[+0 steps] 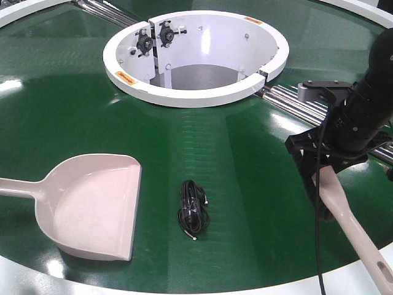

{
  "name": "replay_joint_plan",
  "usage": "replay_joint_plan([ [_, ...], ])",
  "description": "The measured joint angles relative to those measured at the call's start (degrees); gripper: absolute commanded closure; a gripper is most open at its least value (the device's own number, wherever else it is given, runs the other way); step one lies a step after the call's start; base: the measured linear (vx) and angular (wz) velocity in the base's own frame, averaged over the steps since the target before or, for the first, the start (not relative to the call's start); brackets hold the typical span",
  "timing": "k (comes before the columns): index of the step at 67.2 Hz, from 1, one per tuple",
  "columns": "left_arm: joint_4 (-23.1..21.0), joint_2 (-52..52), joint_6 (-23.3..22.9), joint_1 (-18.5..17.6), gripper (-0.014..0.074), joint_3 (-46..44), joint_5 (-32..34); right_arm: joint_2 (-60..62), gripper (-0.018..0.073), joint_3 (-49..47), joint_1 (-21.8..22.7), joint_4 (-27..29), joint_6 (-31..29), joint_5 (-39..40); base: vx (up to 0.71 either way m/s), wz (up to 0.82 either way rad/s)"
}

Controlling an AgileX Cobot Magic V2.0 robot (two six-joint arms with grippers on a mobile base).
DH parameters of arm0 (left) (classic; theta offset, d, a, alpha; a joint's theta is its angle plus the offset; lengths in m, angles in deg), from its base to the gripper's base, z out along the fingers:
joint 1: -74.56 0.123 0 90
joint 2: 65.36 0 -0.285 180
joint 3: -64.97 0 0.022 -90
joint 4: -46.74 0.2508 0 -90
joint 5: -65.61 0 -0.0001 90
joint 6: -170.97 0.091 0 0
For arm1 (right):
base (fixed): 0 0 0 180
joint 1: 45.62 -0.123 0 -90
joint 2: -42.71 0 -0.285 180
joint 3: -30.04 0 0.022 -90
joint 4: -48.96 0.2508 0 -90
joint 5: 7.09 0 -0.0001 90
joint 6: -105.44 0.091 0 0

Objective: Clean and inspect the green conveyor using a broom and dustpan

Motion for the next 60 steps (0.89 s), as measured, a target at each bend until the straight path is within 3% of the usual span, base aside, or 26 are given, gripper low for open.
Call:
replay_joint_plan([
  [21, 3.16, -13.78, -3.26, 0.22, 0.0012, -4.85, -0.57, 0.00, 0.0563, 0.00, 0.00, 0.00, 0.06, 0.00, 0.00, 0.00],
  [60, 6.45, -24.64, -4.34, 6.16, 0.0012, -4.91, -0.05, 0.00, 0.0563, 0.00, 0.00, 0.00, 0.06, 0.00, 0.00, 0.00],
])
